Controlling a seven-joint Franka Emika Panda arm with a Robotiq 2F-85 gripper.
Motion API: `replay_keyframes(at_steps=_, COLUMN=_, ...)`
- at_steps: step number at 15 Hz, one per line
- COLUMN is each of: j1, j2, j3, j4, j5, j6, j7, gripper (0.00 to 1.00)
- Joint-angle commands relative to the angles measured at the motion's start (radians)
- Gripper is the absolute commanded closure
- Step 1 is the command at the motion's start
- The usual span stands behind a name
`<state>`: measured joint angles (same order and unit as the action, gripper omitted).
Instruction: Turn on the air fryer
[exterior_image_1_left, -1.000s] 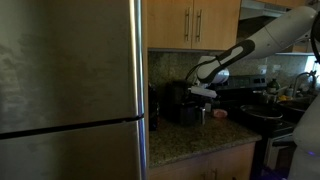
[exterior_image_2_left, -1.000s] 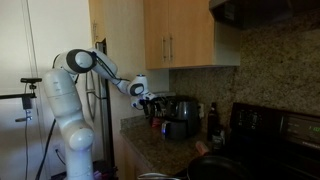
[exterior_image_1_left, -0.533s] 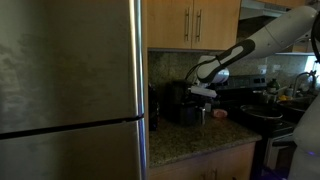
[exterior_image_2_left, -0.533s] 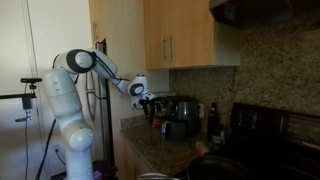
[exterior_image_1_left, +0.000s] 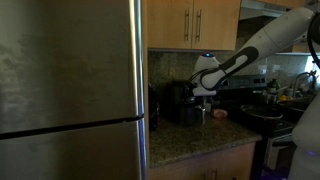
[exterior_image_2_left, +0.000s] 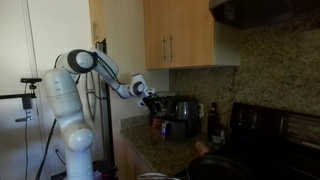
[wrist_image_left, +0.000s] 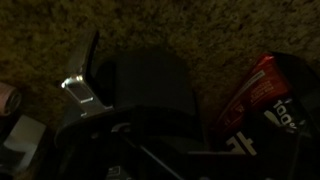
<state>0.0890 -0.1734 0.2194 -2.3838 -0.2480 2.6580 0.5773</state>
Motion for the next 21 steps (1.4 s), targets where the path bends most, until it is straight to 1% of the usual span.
replay_keyframes(at_steps=1, j1=-0.018, j2=0.007, j3=0.007, j4=0.000, j5=-0.038, j6=0.025, j7=0.002, gripper=0.00)
replay_keyframes(at_steps=3, j1=-0.024, j2=0.019, j3=0.005, j4=0.001, j5=-0.065, j6=0.043, j7=0.003, gripper=0.00)
replay_keyframes(at_steps=4, j1=-0.042, j2=0.034, j3=0.012, j4=0.008, j5=-0.120, j6=0.042, j7=0.034, gripper=0.00)
replay_keyframes(at_steps=6, j1=-0.067, j2=0.091, j3=0.006, j4=0.021, j5=-0.216, j6=0.103, j7=0.088, gripper=0.00)
replay_keyframes(at_steps=9, j1=-0.083, j2=0.121, j3=0.001, j4=0.021, j5=-0.300, j6=0.136, j7=0.189, gripper=0.00)
replay_keyframes(at_steps=10, j1=-0.089, j2=0.141, j3=-0.005, j4=0.020, j5=-0.327, j6=0.170, j7=0.215, gripper=0.00)
replay_keyframes(at_steps=11, j1=-0.070, j2=0.097, j3=-0.004, j4=0.004, j5=-0.277, j6=0.117, j7=0.170, gripper=0.00)
replay_keyframes(at_steps=14, j1=-0.071, j2=0.106, j3=-0.004, j4=0.004, j5=-0.284, j6=0.124, j7=0.181, gripper=0.00)
replay_keyframes(at_steps=16, j1=-0.078, j2=0.123, j3=-0.008, j4=0.013, j5=-0.304, j6=0.161, j7=0.198, gripper=0.00)
replay_keyframes(at_steps=21, j1=-0.089, j2=0.129, j3=-0.009, j4=0.016, j5=-0.348, j6=0.232, j7=0.311, gripper=0.00)
